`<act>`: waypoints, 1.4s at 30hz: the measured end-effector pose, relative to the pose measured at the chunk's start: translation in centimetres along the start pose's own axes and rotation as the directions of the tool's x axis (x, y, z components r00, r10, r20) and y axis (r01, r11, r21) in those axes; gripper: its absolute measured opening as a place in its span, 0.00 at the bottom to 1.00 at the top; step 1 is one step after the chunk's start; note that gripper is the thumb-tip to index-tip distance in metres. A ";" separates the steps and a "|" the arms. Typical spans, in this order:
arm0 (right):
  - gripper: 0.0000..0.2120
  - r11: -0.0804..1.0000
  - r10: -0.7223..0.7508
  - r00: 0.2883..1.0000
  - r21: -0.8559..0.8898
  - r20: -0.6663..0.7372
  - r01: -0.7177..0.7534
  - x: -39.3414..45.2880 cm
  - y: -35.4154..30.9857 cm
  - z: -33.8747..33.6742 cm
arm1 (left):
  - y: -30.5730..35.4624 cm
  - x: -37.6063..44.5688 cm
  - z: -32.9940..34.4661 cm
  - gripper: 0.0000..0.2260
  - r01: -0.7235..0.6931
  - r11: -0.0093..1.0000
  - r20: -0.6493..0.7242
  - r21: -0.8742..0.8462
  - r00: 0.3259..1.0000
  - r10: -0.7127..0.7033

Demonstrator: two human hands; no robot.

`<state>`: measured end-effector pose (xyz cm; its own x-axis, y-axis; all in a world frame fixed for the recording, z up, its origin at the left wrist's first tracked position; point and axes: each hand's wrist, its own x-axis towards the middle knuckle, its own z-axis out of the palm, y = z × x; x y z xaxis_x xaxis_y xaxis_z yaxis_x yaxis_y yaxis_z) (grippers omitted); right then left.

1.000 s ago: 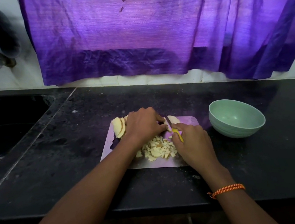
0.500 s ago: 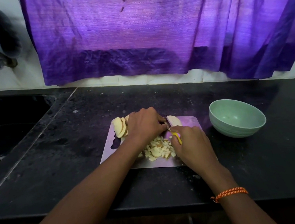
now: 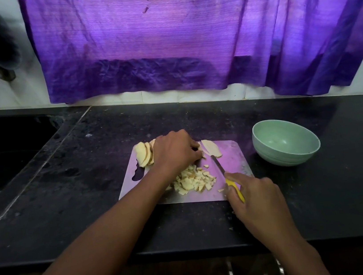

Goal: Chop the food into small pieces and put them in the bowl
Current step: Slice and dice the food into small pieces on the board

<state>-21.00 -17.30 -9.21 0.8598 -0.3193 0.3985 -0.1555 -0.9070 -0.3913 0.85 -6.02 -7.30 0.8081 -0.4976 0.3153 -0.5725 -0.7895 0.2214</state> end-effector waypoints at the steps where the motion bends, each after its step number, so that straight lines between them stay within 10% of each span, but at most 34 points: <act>1: 0.19 1.000 0.003 1.000 0.005 -0.010 -0.003 0.0 0.1 0.0 | 0.0 0.0 0.0 0.14 -0.002 1.000 -0.001 -0.004 1.000 0.002; 22: 0.15 0.981 0.071 0.990 0.188 -0.120 -0.048 7.3 1.9 1.3 | -0.7 0.3 0.1 0.09 -0.001 0.990 -0.121 -0.144 0.993 -0.017; 42: 0.19 0.990 0.142 0.978 0.023 -0.154 -0.140 6.7 2.3 2.1 | -0.1 0.4 0.0 0.06 -0.265 0.961 -0.034 -0.080 0.964 0.263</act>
<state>-14.58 -20.93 -9.16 0.7436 -0.4836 0.4617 -0.2632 -0.8465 -0.4627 1.22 -6.13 -7.20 0.6241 -0.6749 0.3936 -0.7751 -0.5982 0.2034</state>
